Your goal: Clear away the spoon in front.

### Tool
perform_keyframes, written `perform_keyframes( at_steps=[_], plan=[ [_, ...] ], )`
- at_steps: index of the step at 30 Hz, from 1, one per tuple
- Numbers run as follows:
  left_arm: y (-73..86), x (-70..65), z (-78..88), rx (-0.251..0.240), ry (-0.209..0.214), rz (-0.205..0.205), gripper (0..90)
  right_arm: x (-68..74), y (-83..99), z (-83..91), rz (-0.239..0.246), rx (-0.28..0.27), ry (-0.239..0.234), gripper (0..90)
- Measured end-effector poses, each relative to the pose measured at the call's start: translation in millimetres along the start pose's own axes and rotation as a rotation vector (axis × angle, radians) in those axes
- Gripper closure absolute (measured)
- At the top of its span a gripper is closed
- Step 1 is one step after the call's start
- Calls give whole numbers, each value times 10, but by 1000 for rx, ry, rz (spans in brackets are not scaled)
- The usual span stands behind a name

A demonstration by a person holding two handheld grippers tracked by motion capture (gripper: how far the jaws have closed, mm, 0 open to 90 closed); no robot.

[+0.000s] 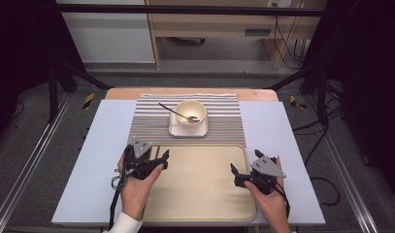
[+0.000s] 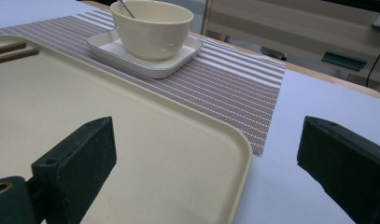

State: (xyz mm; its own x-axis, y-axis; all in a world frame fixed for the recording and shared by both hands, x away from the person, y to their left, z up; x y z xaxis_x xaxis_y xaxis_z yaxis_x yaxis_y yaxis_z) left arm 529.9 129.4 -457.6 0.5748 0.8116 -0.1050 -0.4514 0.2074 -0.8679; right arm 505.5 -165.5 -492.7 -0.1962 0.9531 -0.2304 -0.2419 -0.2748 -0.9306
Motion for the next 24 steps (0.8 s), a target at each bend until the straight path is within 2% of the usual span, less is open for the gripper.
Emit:
perform_keyframes(
  at_steps=[6, 12, 18, 22, 24],
  plan=[
    [-170, 100, -245, 25, 14, -56, 171, -11, 1, -8, 3, 0, 6, 48],
    [-261, 218, -436, 18, 31, -60, 166, -15, 9, -17, 11, 2, 14, 51],
    [-355, 358, -593, 22, 22, -52, 163, -37, 14, -25, 7, 0, 22, 56],
    [-391, 372, -646, 21, 25, -46, 163, -33, 12, -19, 9, -3, 19, 58],
    [-403, 365, -676, 29, 27, -56, 164, -24, 7, -18, 7, -3, 16, 59]
  ],
)
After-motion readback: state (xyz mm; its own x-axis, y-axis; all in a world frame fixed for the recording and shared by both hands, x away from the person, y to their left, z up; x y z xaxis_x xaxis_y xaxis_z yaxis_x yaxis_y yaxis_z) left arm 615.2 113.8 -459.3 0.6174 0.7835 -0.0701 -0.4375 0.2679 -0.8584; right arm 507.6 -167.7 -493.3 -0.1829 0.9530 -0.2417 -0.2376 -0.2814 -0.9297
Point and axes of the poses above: each handheld gripper's, and its own axes: z roughly backward along the jaws, y roughly out of its underside, x roughly to its left, the point moved 9 cm from there along -z, roughly forward along the jaws, and after that the axes turned 15 degrees about y, right-handed, at the moved point
